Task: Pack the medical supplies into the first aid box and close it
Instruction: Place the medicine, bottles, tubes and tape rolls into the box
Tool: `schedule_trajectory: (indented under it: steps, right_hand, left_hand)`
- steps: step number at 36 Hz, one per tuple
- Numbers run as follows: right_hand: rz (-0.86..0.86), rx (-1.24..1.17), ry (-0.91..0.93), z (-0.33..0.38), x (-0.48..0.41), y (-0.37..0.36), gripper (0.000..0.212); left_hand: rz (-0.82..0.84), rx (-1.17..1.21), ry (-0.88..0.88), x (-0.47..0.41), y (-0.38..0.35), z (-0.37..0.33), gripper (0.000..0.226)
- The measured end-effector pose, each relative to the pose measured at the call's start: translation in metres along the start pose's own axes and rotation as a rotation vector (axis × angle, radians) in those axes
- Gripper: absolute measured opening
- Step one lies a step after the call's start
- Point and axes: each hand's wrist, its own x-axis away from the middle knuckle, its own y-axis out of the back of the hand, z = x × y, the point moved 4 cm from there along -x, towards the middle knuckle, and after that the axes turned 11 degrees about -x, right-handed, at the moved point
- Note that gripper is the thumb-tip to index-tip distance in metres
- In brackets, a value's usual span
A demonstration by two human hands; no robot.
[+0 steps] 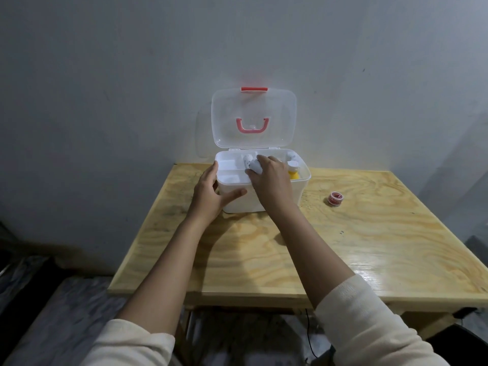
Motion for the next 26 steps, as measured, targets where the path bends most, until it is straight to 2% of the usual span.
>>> schedule_trajectory:
  steps: [3,8,14,18,26]
  right_hand:
    - [0.091,-0.027,0.030,0.001,0.000,-0.007,0.039]
    - [0.213,0.005,0.102,0.003,0.001,-0.015,0.033]
    - [0.372,0.024,0.156,0.004,-0.001,-0.023,0.041]
    - [0.359,-0.099,0.132,0.003,0.000,-0.022,0.035]
    - [0.339,-0.165,0.153,0.003,0.001,-0.022,0.031]
  left_hand:
    - [0.011,0.008,-0.006,-0.001,0.000,0.001,0.100]
    - [0.024,0.039,-0.002,-0.001,0.001,0.003,0.103]
    - [0.021,0.093,0.005,-0.002,0.000,0.004,0.098]
    - [0.024,0.104,-0.010,-0.001,-0.001,0.004,0.093]
    - [0.026,0.063,-0.010,-0.003,-0.001,0.005,0.095]
